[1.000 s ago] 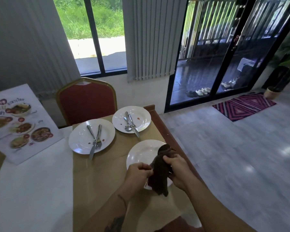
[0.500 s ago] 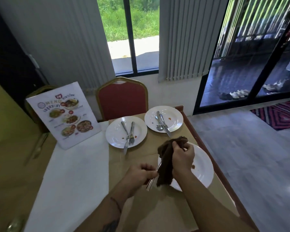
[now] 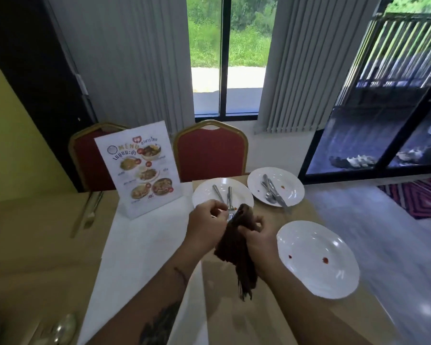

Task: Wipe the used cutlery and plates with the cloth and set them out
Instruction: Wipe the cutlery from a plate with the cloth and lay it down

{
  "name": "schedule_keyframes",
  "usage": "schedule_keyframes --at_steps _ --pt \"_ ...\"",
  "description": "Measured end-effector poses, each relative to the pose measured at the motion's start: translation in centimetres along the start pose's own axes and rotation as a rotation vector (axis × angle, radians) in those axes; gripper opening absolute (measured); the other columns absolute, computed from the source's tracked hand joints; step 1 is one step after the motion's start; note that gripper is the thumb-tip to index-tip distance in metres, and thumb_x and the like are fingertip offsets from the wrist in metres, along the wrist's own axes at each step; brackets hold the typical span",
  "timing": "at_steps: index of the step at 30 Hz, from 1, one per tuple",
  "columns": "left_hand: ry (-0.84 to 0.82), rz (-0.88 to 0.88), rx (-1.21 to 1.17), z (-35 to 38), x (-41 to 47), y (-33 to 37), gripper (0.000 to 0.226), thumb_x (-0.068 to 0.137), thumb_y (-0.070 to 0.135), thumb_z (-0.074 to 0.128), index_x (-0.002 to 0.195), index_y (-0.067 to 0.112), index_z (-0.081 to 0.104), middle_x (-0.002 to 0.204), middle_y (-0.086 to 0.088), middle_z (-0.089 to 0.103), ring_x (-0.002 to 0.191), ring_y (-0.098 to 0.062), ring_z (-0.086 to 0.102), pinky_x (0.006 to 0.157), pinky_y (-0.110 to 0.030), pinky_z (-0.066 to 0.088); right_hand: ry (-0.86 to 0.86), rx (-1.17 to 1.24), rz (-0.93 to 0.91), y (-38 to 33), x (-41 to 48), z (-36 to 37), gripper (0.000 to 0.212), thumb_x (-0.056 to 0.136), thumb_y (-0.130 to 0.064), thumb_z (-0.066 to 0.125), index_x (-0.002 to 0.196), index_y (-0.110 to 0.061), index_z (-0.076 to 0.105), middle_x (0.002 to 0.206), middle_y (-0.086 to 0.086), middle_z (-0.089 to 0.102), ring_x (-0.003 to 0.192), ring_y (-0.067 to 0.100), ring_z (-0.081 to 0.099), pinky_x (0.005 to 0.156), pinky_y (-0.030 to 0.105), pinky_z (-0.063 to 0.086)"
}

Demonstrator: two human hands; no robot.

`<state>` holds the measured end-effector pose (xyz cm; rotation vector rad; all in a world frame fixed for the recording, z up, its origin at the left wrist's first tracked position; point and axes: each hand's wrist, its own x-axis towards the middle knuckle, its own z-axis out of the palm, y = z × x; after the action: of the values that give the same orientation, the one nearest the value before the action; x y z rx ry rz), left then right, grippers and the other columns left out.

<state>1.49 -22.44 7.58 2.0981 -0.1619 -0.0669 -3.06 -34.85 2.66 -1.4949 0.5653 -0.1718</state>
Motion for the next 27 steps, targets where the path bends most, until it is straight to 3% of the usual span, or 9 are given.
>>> schedule_keyframes --at_steps 3,8,10,13,17,20,22,25,27 --pt "-0.139 0.076 0.185 -2.4 0.8 -0.5 0.016 0.089 0.015 0.062 0.096 0.023 0.073 0.09 0.006 0.069 0.086 -0.01 0.064 0.081 -0.026 0.053 -0.057 -0.028 -0.076 0.2 -1.5 3.3 0.021 0.087 -0.005 0.068 0.105 -0.012 0.06 0.097 0.017 0.072 0.091 0.031 0.074 0.082 0.055 0.061" --pt "-0.057 0.097 0.187 -6.9 1.5 -3.2 0.016 0.08 0.015 0.069 0.072 0.029 0.068 0.075 0.009 0.067 0.077 -0.011 0.064 0.072 -0.027 0.053 -0.116 -0.098 -0.145 0.8 -3.3 7.7 0.025 0.086 -0.007 0.07 0.105 -0.011 0.056 0.098 0.018 0.07 0.093 0.03 0.072 0.086 0.052 0.059" --pt "0.042 0.051 0.133 -8.8 1.8 -4.3 0.014 0.081 0.018 0.069 0.072 0.028 0.067 0.076 0.007 0.068 0.077 -0.014 0.064 0.071 -0.029 0.052 -0.202 -0.171 -0.152 0.9 -3.8 8.7 0.027 0.085 -0.007 0.072 0.105 -0.012 0.055 0.095 0.012 0.069 0.091 0.021 0.071 0.082 0.04 0.059" --pt "0.156 -0.025 0.054 -11.0 2.1 -5.7 0.01 0.086 0.019 0.066 0.077 0.024 0.065 0.074 0.008 0.064 0.076 -0.016 0.062 0.066 -0.026 0.045 -0.261 -0.369 -0.189 0.8 -4.2 9.3 0.025 0.083 -0.002 0.072 0.094 -0.016 0.055 0.081 -0.003 0.065 0.073 0.002 0.063 0.068 0.02 0.048" --pt "0.093 0.005 0.106 -12.5 1.9 -8.0 0.012 0.089 0.011 0.057 0.087 0.021 0.063 0.078 0.005 0.061 0.072 -0.011 0.057 0.056 -0.022 0.038 -0.224 -0.546 -0.238 0.4 -4.0 9.5 0.027 0.081 0.002 0.07 0.085 -0.019 0.053 0.077 -0.005 0.066 0.075 0.01 0.063 0.068 0.027 0.045" --pt "0.072 -0.012 0.17 -13.3 1.3 -9.9 0.018 0.089 0.011 0.053 0.096 0.021 0.067 0.084 0.003 0.061 0.079 -0.016 0.057 0.065 -0.025 0.042 -0.118 -0.629 -0.239 0.6 -3.6 9.5 0.022 0.083 0.002 0.067 0.088 -0.016 0.054 0.081 0.0 0.067 0.079 0.018 0.064 0.065 0.031 0.048" --pt "0.125 -0.125 0.122 -13.9 1.2 -11.2 0.017 0.086 0.014 0.054 0.093 0.02 0.068 0.085 0.002 0.064 0.081 -0.019 0.059 0.067 -0.028 0.045 -0.007 -0.574 -0.201 0.6 -3.5 9.4 0.021 0.085 0.001 0.065 0.09 -0.017 0.056 0.085 0.005 0.067 0.081 0.023 0.064 0.068 0.036 0.051" --pt "0.215 -0.329 -0.079 -14.9 0.9 -12.5 0.009 0.079 0.018 0.058 0.087 0.016 0.062 0.081 -0.003 0.068 0.077 -0.023 0.068 0.069 -0.039 0.058 0.105 -0.357 -0.033 1.3 -3.0 8.6 0.013 0.09 -0.003 0.065 0.1 -0.01 0.06 0.094 0.01 0.068 0.084 0.023 0.064 0.069 0.031 0.049" --pt "0.226 -0.43 -0.255 -15.2 0.6 -13.0 0.01 0.08 0.017 0.062 0.089 0.011 0.06 0.076 -0.006 0.07 0.07 -0.024 0.073 0.072 -0.042 0.062 0.049 -0.042 0.145 2.1 -2.4 8.7 0.02 0.093 -0.007 0.066 0.112 -0.004 0.062 0.108 0.019 0.071 0.094 0.029 0.069 0.086 0.041 0.055"
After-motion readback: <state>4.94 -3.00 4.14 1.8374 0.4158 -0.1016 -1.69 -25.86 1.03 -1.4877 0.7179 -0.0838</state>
